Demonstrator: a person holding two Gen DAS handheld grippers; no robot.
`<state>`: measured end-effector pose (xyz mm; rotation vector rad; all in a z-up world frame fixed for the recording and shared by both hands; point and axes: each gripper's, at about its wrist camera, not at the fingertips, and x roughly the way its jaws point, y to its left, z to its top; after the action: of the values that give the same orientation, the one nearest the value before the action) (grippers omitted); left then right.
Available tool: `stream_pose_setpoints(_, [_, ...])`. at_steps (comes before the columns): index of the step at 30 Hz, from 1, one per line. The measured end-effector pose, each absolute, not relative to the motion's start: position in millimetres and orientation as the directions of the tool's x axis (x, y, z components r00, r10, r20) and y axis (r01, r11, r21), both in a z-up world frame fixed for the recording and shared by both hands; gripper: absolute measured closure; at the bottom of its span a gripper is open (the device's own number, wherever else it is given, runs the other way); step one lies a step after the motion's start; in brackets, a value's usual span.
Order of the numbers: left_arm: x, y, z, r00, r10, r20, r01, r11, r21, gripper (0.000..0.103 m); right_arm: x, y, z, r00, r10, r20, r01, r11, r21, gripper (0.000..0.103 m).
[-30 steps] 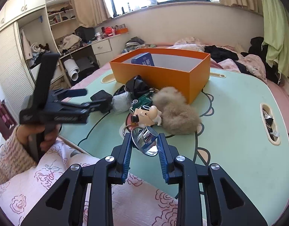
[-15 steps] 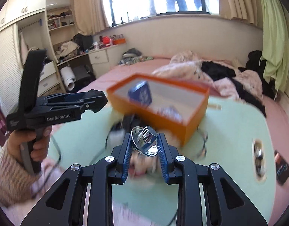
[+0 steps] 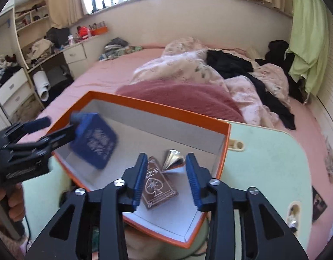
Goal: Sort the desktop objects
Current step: 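Put the silver cup in the box while the left gripper drops the black case in, then reach the right gripper toward the brown pom-pom and grasp it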
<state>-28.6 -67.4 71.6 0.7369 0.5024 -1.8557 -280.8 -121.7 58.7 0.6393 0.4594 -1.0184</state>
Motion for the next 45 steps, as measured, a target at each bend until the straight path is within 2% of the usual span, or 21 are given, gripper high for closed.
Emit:
stream_pose_setpoints(4, [-30,-45,66,-0.3,-0.666,-0.683,0.906,-0.422,0.014,0.018,-297,-118,59,0.433,-0.628,-0.646,0.899,0.348,0.265,0.059])
stream_pose_setpoints(6, [-27,-34,75,-0.3,-0.721,-0.625,0.913,-0.408,0.032,0.018,-306,-119,60,0.452,-0.624,-0.637,0.892,0.328,0.311,0.059])
stream_pose_setpoints(9, [-13,-13,92,-0.322,-0.787,-0.526,0.92,-0.39,0.021,0.018,-322,-102,73,0.509,-0.663,-0.549,0.857,0.331,0.395,0.059])
stream_pose_setpoints(11, [0,3,99,-0.35,-0.786,-0.51,0.915,-0.404,-0.004,0.018,-333,-76,85,0.544,-0.698,-0.465,0.828,0.36,0.429,0.059])
stream_pose_setpoints(14, [17,31,92,-0.386,-0.752,-0.534,0.898,-0.439,-0.032,0.015,-338,-34,94,0.553,-0.71,-0.436,0.825,0.391,0.408,0.059])
stream_pose_setpoints(15, [21,38,85,-0.397,-0.732,-0.554,0.889,-0.456,-0.035,0.013,-338,-24,93,0.553,-0.704,-0.446,0.827,0.397,0.397,0.058])
stream_pose_setpoints(17, [25,52,68,-0.404,-0.695,-0.595,0.878,-0.477,-0.038,0.012,-339,0,82,0.557,-0.68,-0.476,0.828,0.413,0.38,0.047])
stream_pose_setpoints(18, [27,57,58,-0.405,-0.68,-0.612,0.874,-0.484,-0.041,0.012,-340,8,75,0.55,-0.679,-0.486,0.833,0.408,0.373,0.045])
stream_pose_setpoints(23, [27,60,9,-0.334,-0.635,-0.697,0.883,-0.469,0.004,0.012,-327,35,30,0.491,-0.656,-0.574,0.871,0.397,0.291,0.043])
stream_pose_setpoints(24, [23,60,3,-0.291,-0.651,-0.701,0.888,-0.457,0.055,0.004,-326,33,22,0.474,-0.658,-0.585,0.88,0.384,0.28,0.043])
stream_pose_setpoints(25, [21,60,0,-0.253,-0.675,-0.693,0.892,-0.44,0.104,0.0,-322,31,15,0.465,-0.648,-0.604,0.883,0.384,0.268,0.043])
stream_pose_setpoints(26, [23,59,-1,-0.258,-0.672,-0.694,0.894,-0.439,0.092,0.0,-317,28,6,0.454,-0.63,-0.631,0.888,0.377,0.263,0.041])
stream_pose_setpoints(27, [25,58,-1,-0.27,-0.666,-0.696,0.895,-0.44,0.075,0.0,-314,27,3,0.431,-0.652,-0.624,0.899,0.369,0.235,0.038])
stream_pose_setpoints(28, [26,58,-1,-0.265,-0.669,-0.694,0.897,-0.436,0.078,0.0,-313,28,0,0.413,-0.652,-0.636,0.907,0.361,0.218,0.026])
stream_pose_setpoints(29, [26,58,-1,-0.265,-0.669,-0.695,0.897,-0.435,0.076,0.0,-311,26,-1,0.404,-0.652,-0.641,0.91,0.359,0.208,0.022])
stream_pose_setpoints(38, [26,58,-4,-0.265,-0.67,-0.693,0.897,-0.435,0.077,0.0,-314,23,-4,0.389,-0.664,-0.639,0.918,0.342,0.202,0.018])
stream_pose_setpoints(45, [23,54,-1,-0.271,-0.674,-0.687,0.897,-0.436,0.074,0.0,-326,24,8,0.47,-0.684,-0.557,0.882,0.349,0.316,0.018])
